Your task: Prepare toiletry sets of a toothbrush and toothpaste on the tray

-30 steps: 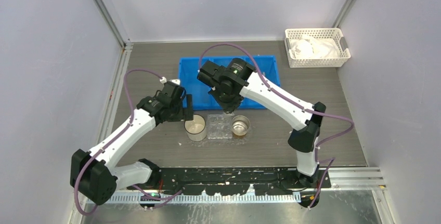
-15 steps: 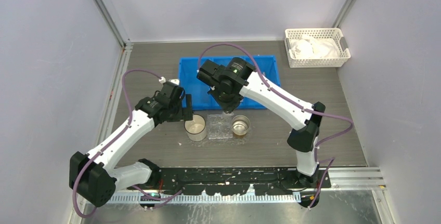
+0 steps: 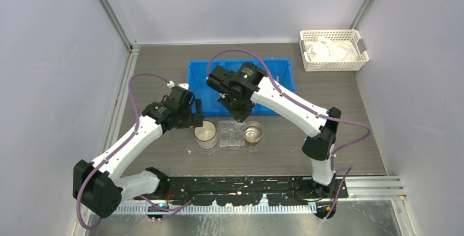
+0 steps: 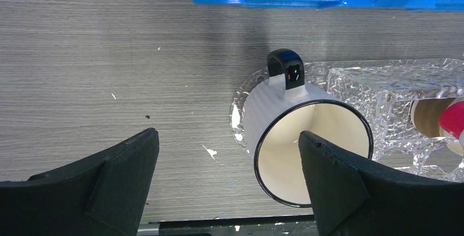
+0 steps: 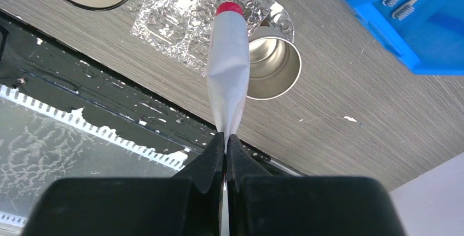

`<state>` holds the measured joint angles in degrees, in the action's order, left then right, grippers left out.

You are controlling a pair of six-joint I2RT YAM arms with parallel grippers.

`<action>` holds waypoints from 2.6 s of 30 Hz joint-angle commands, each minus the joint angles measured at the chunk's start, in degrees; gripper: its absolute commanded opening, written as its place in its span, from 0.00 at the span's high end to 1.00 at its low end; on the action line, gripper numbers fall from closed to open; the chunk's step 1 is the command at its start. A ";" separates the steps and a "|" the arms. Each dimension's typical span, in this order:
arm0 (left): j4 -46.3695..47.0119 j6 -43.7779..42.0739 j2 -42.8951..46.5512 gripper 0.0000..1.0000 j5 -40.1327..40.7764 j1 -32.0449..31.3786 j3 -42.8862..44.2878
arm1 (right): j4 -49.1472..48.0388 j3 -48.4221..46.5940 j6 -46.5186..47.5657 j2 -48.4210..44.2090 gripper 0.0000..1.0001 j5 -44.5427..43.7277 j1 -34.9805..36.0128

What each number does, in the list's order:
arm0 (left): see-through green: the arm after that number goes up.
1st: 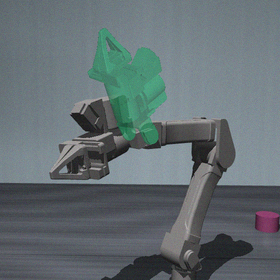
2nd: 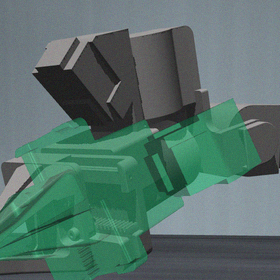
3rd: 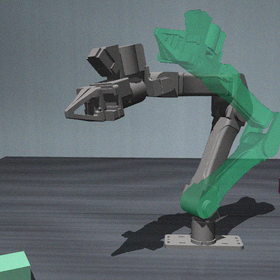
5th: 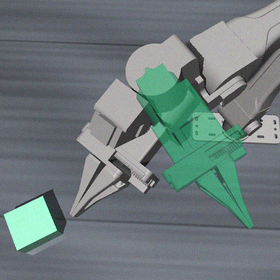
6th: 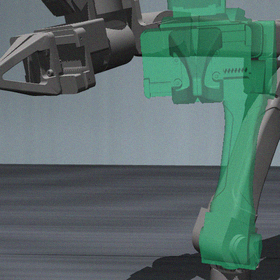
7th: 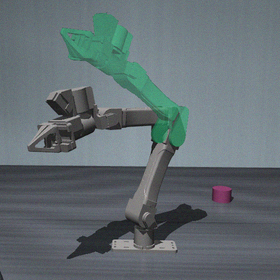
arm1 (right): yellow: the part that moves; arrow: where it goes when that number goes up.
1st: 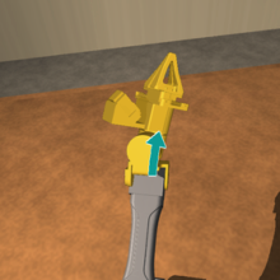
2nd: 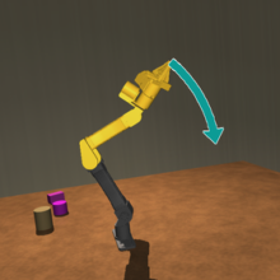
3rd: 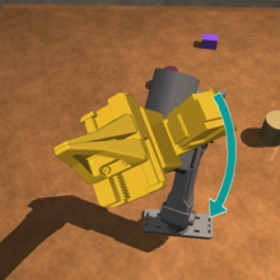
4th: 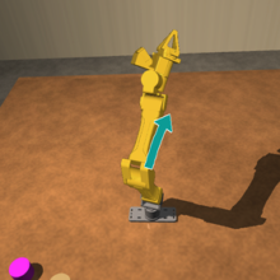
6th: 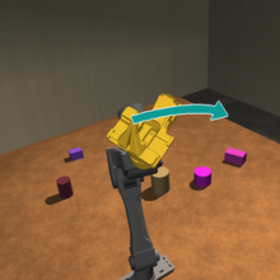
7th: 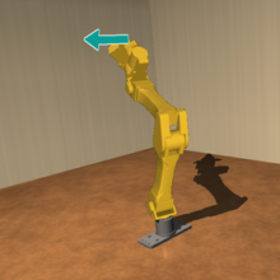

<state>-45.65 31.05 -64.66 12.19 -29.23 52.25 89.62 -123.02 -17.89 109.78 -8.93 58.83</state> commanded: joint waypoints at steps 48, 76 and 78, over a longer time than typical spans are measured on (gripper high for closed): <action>-1.26 -3.28 2.52 0.00 -0.93 2.03 4.62 | -3.20 -3.20 4.55 11.94 0.81 2.90 -4.23; -3.84 -4.65 5.75 0.00 0.67 3.22 5.39 | -31.84 -1.49 -4.63 9.50 0.36 5.72 -24.90; -4.52 -4.93 5.82 0.00 1.26 3.24 5.91 | -32.80 -4.13 -4.63 13.57 0.36 6.19 -25.92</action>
<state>-49.08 27.66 -60.23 12.01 -26.37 55.20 62.48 -123.00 -21.47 116.42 -6.39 33.15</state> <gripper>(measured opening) 0.996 0.640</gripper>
